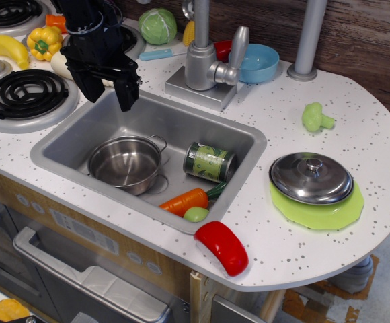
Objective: Put broccoli in pot or pan
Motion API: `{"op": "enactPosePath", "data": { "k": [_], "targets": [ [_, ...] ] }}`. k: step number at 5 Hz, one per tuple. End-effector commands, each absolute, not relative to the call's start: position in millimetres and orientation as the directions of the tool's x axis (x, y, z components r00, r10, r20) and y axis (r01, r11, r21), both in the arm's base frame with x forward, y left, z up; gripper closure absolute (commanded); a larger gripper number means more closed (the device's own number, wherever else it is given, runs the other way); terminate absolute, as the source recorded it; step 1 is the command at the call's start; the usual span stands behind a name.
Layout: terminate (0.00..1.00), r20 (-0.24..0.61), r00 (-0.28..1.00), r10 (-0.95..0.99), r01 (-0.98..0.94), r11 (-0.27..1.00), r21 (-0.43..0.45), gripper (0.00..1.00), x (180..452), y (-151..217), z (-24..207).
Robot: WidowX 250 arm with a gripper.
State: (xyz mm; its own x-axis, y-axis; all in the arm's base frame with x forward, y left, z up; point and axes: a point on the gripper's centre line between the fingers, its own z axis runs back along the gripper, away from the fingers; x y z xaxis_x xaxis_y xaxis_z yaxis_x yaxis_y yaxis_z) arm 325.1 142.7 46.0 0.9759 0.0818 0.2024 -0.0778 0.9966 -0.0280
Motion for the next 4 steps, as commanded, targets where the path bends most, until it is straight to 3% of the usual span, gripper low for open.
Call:
{"op": "enactPosePath", "data": {
  "k": [1, 2, 3, 4],
  "targets": [
    [0.00, 0.202, 0.976, 0.082, -0.078, 0.997, -0.028, 0.00, 325, 143, 46],
    [0.00, 0.231, 0.964, 0.133, -0.133, 0.991, -0.016, 0.00, 339, 93, 69],
    [0.00, 0.312, 0.945, 0.097, -0.112, 0.993, 0.032, 0.00, 354, 41, 94],
    [0.00, 0.323, 0.942, 0.092, -0.109, 0.993, 0.036, 0.00, 365, -10, 113]
  ]
}}
